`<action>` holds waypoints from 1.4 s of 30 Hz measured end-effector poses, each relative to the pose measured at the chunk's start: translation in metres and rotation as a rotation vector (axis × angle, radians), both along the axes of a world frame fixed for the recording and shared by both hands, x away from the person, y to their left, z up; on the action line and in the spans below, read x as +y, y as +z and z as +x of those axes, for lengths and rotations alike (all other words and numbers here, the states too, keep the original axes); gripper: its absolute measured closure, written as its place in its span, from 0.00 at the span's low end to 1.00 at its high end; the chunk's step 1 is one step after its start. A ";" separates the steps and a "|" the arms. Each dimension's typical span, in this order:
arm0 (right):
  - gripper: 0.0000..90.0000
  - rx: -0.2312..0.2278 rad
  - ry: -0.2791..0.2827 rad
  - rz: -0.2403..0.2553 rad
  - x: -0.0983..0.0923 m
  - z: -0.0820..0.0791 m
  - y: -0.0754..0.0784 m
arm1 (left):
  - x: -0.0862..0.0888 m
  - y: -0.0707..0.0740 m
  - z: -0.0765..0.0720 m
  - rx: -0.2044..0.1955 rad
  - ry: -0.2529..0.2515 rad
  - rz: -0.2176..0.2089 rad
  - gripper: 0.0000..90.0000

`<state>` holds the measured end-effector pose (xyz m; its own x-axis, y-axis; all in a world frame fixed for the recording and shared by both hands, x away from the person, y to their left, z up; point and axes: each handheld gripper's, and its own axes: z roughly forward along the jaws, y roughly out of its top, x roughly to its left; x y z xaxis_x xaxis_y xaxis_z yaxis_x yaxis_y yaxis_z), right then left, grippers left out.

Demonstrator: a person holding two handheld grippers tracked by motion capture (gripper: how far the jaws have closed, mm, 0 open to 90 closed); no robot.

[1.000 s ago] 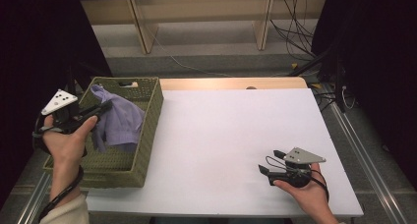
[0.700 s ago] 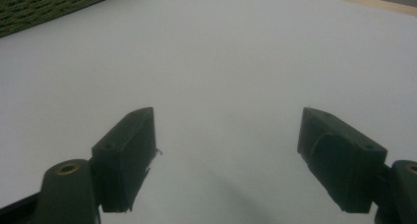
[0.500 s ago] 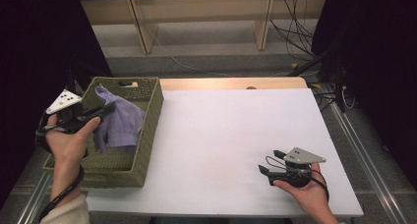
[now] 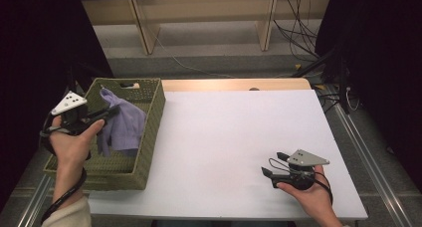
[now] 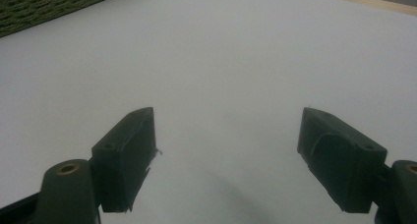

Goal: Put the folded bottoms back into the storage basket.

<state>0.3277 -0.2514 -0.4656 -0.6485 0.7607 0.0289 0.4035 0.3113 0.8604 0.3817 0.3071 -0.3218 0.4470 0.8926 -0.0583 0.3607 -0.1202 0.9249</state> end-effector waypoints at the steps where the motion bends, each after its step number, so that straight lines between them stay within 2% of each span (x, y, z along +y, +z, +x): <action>1: 0.26 0.000 0.000 -0.001 0.000 0.000 0.000 | 0.000 0.000 0.000 0.001 -0.001 -0.002 0.93; 24: 0.26 0.000 0.000 -0.001 0.000 0.000 0.000 | -0.008 -0.010 0.007 0.052 -0.045 0.015 0.93; 42: 0.26 0.002 0.001 -0.002 0.001 0.000 0.000 | -0.012 -0.025 0.017 0.106 -0.042 0.065 0.93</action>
<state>0.3277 -0.2509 -0.4660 -0.6492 0.7601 0.0284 0.4045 0.3134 0.8592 0.3989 0.2947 -0.3472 0.4782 0.8768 -0.0499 0.4497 -0.1957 0.8714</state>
